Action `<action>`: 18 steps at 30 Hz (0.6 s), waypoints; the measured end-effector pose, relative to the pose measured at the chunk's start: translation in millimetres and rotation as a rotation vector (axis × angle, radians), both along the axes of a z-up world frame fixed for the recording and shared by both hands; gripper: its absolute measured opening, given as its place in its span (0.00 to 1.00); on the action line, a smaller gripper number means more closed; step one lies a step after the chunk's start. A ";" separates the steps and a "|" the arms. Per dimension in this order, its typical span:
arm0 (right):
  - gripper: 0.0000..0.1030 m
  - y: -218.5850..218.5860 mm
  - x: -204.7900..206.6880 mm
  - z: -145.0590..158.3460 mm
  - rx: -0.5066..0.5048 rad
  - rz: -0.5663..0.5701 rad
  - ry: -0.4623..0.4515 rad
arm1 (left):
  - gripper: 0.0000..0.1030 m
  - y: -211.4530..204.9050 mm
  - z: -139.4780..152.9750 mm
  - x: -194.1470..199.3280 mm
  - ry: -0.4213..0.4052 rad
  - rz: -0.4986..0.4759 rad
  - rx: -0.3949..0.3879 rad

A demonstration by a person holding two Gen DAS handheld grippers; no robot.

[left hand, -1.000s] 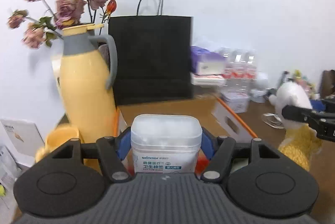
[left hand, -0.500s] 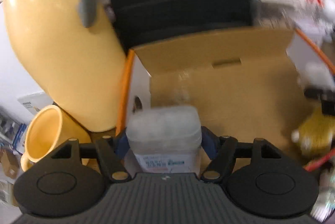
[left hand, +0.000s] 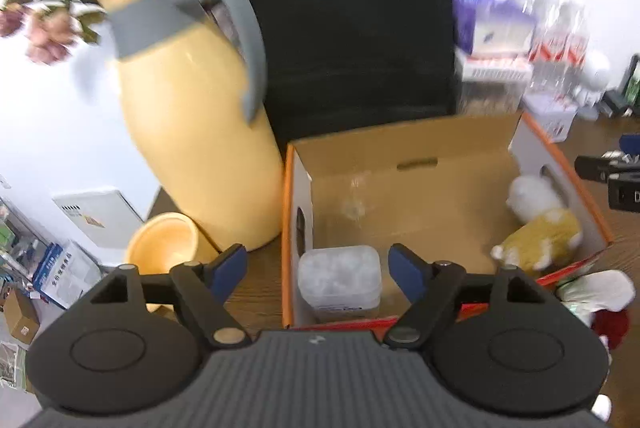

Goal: Organize objects
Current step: 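Carry container and plush sheep into the cardboard box and open both grippers, then withdraw both grippers from the box back over the table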

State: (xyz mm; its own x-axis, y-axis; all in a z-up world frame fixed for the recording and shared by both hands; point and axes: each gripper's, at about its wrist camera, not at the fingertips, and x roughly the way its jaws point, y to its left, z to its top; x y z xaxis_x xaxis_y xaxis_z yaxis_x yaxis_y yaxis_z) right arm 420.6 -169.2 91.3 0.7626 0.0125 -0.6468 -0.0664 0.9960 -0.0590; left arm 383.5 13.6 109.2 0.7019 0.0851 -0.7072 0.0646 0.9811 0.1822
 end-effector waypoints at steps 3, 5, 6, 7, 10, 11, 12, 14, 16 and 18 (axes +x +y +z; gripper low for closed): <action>0.74 -3.7 -32.6 10.8 0.024 0.018 -0.050 | 0.83 -1.0 4.1 -32.6 -0.075 0.001 -0.052; 0.75 -10.4 -64.4 5.2 0.062 0.030 -0.077 | 0.83 2.3 -2.5 -73.0 -0.123 -0.007 -0.081; 0.75 -13.5 -87.4 -1.6 0.087 0.049 -0.086 | 0.84 3.7 -9.4 -94.2 -0.140 -0.016 -0.097; 0.75 -16.3 -107.6 -8.8 0.110 0.068 -0.088 | 0.85 3.5 -20.5 -116.8 -0.153 -0.029 -0.121; 0.82 -25.3 -174.1 -36.9 0.199 0.112 -0.096 | 0.88 2.4 -50.1 -182.9 -0.169 -0.065 -0.181; 0.82 -27.0 -194.1 -46.4 0.214 0.102 -0.094 | 0.89 0.8 -59.6 -202.9 -0.165 -0.078 -0.203; 0.82 -28.4 -217.9 -56.4 0.226 0.088 -0.094 | 0.89 0.0 -67.8 -223.3 -0.160 -0.084 -0.221; 0.82 -31.5 -255.2 -71.9 0.261 0.065 -0.081 | 0.91 -2.9 -83.3 -260.7 -0.155 -0.091 -0.252; 0.82 -35.0 -291.7 -84.6 0.307 0.053 -0.060 | 0.92 -3.0 -95.4 -290.4 -0.136 -0.079 -0.264; 0.82 -36.2 -323.4 -90.8 0.305 0.057 -0.041 | 0.92 2.0 -100.4 -308.7 -0.103 -0.074 -0.280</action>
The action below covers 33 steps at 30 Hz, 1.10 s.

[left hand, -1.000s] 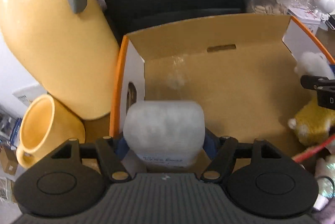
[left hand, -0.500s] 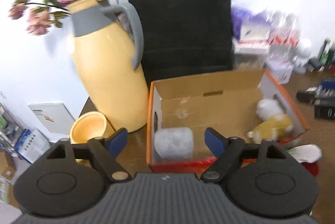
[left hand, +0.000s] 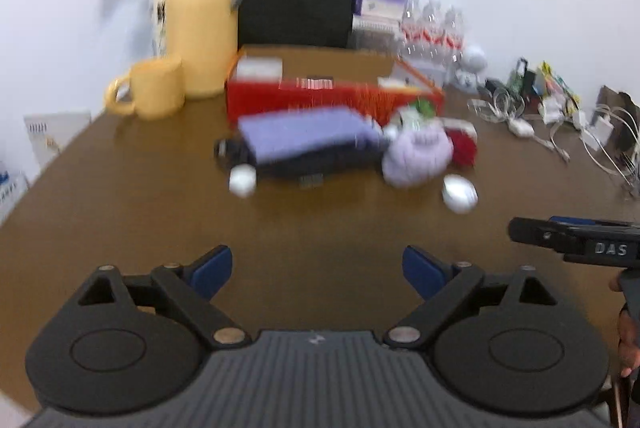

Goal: Organize objects
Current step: 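Withdraw both grippers from the box back over the table, then grasp the purple cloth with both grippers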

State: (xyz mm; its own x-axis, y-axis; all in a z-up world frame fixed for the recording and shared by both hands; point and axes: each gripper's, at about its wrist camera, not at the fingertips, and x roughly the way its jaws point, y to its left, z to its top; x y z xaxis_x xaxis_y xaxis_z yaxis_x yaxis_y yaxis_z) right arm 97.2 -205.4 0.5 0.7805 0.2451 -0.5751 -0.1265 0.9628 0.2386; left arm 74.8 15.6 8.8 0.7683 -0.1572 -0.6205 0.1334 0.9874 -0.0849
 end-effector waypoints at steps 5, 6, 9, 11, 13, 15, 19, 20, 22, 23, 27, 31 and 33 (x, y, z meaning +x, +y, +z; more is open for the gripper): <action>0.82 -5.6 -55.6 15.4 -0.014 0.060 0.016 | 0.93 21.3 22.6 -21.1 -0.040 0.018 -0.016; 0.82 -7.7 -62.8 20.8 0.002 0.077 0.003 | 0.94 23.3 27.0 -21.3 -0.068 0.029 -0.013; 0.81 -5.9 -59.2 29.3 -0.015 0.071 -0.041 | 0.93 25.4 26.0 -3.4 -0.100 0.074 -0.007; 0.72 -1.2 -42.1 29.9 -0.012 0.076 -0.068 | 0.89 26.4 19.3 19.3 -0.091 0.099 -0.023; 0.68 6.8 -12.5 29.7 -0.003 0.102 -0.077 | 0.81 29.7 14.5 45.2 -0.091 0.117 -0.047; 0.62 19.7 19.9 30.1 -0.018 0.131 -0.101 | 0.74 34.4 8.8 78.3 -0.089 0.120 -0.080; 0.53 52.7 92.3 27.4 -0.062 0.196 -0.130 | 0.58 41.1 -8.0 146.0 -0.029 0.140 -0.115; 0.49 61.5 113.0 23.5 -0.070 0.212 -0.124 | 0.58 40.6 -11.3 157.3 -0.030 0.133 -0.103; 0.46 76.0 146.4 15.1 -0.073 0.226 -0.101 | 0.58 40.6 -20.5 180.2 -0.004 0.140 -0.093; 0.42 82.2 160.6 9.7 -0.072 0.232 -0.089 | 0.54 41.3 -24.4 188.0 0.020 0.144 -0.101; 0.27 95.4 207.2 -11.8 -0.034 0.212 -0.015 | 0.21 44.9 -30.9 200.4 0.054 0.115 -0.147; 0.15 95.4 210.4 -12.0 0.010 0.206 -0.012 | 0.05 49.0 -25.4 195.7 0.065 0.141 -0.162; 0.14 94.7 202.9 -3.9 0.017 0.207 -0.044 | 0.05 48.4 -16.4 189.1 0.036 0.136 -0.163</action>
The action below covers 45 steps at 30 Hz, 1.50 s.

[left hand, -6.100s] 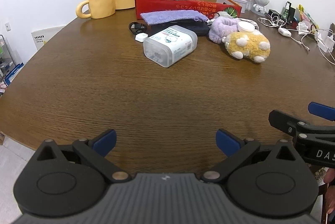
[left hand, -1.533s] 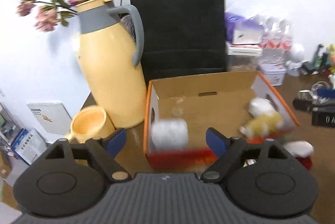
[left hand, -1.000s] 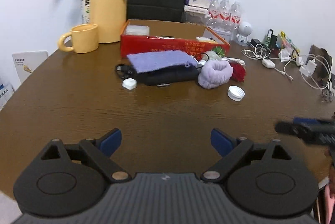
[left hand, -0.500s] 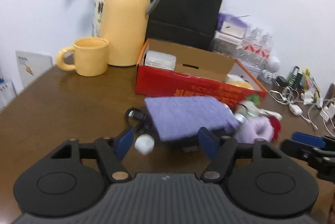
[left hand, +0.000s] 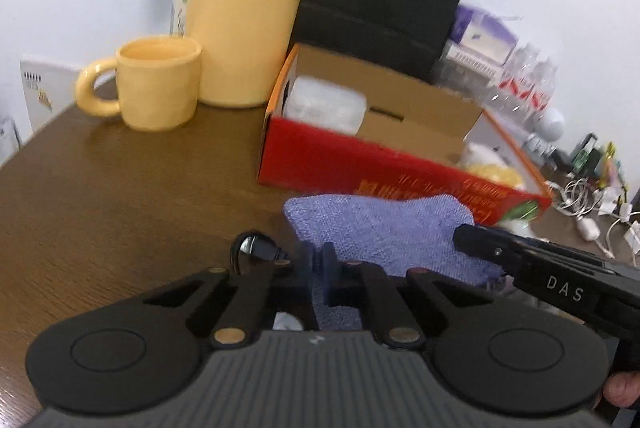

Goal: Organize objects
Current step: 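Grasp the purple cloth with both grippers, then carry the purple cloth into the cardboard box and open both grippers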

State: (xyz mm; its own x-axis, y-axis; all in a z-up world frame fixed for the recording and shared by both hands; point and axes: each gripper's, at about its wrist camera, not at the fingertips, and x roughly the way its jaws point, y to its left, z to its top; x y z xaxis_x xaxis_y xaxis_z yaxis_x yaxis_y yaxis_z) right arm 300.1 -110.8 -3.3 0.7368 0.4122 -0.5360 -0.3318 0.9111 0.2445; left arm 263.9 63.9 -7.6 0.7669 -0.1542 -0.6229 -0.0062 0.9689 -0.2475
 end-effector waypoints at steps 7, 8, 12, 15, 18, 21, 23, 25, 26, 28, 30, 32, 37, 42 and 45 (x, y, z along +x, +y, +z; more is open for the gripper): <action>0.13 -10.6 -50.2 22.9 0.013 -0.022 -0.058 | 0.04 -16.3 27.8 -51.7 -0.067 -0.039 0.008; 0.13 -14.3 -64.8 24.4 0.017 -0.028 -0.064 | 0.05 -20.9 28.6 -63.2 -0.076 -0.049 0.028; 0.05 -33.6 -135.0 20.4 0.056 -0.038 -0.056 | 0.05 -47.2 21.9 -125.5 -0.092 -0.115 0.094; 0.03 -44.2 -181.5 3.6 0.106 -0.052 -0.001 | 0.05 -66.1 6.9 -161.5 -0.050 -0.181 0.090; 0.03 -46.4 -210.9 -12.8 0.068 -0.061 0.055 | 0.05 -77.5 -5.0 -179.4 -0.028 -0.224 0.100; 0.09 -54.8 -223.9 -20.5 0.037 -0.098 0.066 | 0.05 -81.1 -18.0 -182.7 0.002 -0.223 0.133; 0.13 -56.8 -225.2 -25.1 -0.007 -0.115 0.069 | 0.06 -81.6 -26.9 -181.3 0.023 -0.211 0.152; 0.13 -57.1 -226.5 -29.6 -0.043 -0.140 0.064 | 0.07 -82.3 -31.9 -180.7 0.037 -0.194 0.169; 0.16 -55.3 -225.4 -30.4 -0.060 -0.151 0.059 | 0.09 -82.4 -31.8 -181.5 0.032 -0.202 0.177; 0.17 -51.5 -225.6 -31.9 -0.101 -0.159 0.041 | 0.23 -84.1 -31.6 -184.4 0.025 -0.208 0.199; 0.26 -47.4 -225.5 -31.9 -0.148 -0.170 0.024 | 0.42 -84.9 -32.1 -186.3 0.029 -0.195 0.223; 0.45 -47.2 -226.8 -31.2 -0.163 -0.180 0.019 | 0.43 -85.7 -31.1 -189.6 0.025 -0.197 0.248; 0.28 -55.6 -224.3 -33.6 -0.133 -0.178 0.030 | 0.28 -87.9 -33.4 -190.8 0.024 -0.232 0.229; 0.05 -53.4 -222.1 -30.1 -0.103 -0.133 0.027 | 0.04 -85.7 -25.4 -186.6 -0.005 -0.211 0.222; 0.04 -60.4 -214.3 -14.4 -0.011 -0.133 0.001 | 0.04 -79.9 -2.3 -178.0 -0.067 -0.233 0.171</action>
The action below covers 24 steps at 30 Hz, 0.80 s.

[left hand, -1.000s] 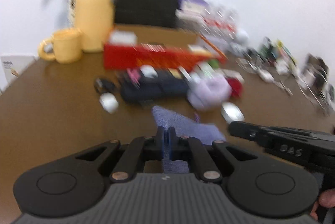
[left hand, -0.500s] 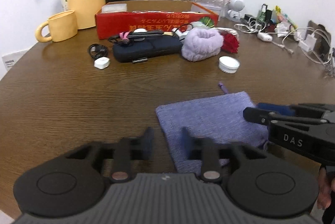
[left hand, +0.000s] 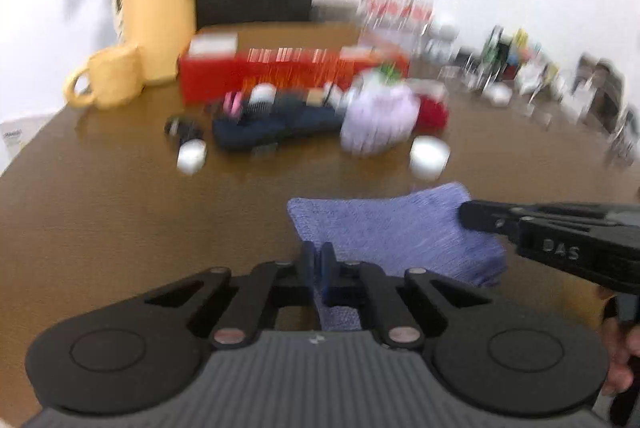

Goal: Organize objects
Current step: 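Carry the purple cloth into the cardboard box and open both grippers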

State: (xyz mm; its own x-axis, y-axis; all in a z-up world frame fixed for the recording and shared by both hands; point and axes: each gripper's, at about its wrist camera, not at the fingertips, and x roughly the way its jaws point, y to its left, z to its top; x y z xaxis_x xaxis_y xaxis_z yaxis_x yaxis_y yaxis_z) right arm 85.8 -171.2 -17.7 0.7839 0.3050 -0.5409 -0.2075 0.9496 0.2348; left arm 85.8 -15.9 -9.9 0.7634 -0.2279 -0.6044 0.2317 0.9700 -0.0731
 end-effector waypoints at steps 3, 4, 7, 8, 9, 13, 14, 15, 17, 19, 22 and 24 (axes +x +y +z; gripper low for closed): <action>0.03 -0.6 23.5 32.3 0.038 0.028 -0.084 | 0.04 5.1 38.1 27.1 -0.134 -0.032 0.003; 0.03 1.8 36.4 43.9 0.034 0.041 -0.113 | 0.04 7.8 52.9 45.5 -0.174 -0.035 0.007; 0.03 14.2 94.8 77.6 -0.004 0.078 -0.199 | 0.04 11.2 85.9 110.2 -0.214 -0.025 0.043; 0.03 18.8 118.4 86.7 -0.015 0.083 -0.210 | 0.04 12.3 94.8 139.8 -0.206 -0.009 0.058; 0.03 23.8 144.9 95.6 -0.021 0.088 -0.211 | 0.04 13.5 101.2 166.7 -0.187 -0.013 0.065; 0.03 52.4 262.2 112.8 -0.078 0.103 -0.146 | 0.04 12.4 104.9 290.9 -0.093 0.026 0.154; 0.03 59.2 291.2 112.0 -0.092 0.097 -0.119 | 0.04 14.7 101.0 317.4 -0.056 0.038 0.159; 0.03 66.7 323.6 108.6 -0.101 0.098 -0.077 | 0.04 16.3 95.6 341.8 -0.021 0.037 0.169; 0.03 74.4 375.9 94.2 -0.089 0.083 0.003 | 0.04 22.5 80.0 387.9 0.034 0.093 0.168; 0.03 83.0 421.9 72.4 -0.096 0.059 0.070 | 0.04 22.9 60.9 419.0 0.049 0.121 0.227; 0.06 87.5 470.2 36.3 -0.059 0.054 0.192 | 0.08 26.4 37.9 449.7 0.115 0.109 0.254; 0.16 85.5 484.7 19.8 -0.033 0.033 0.225 | 0.17 29.3 29.4 454.3 0.109 0.105 0.267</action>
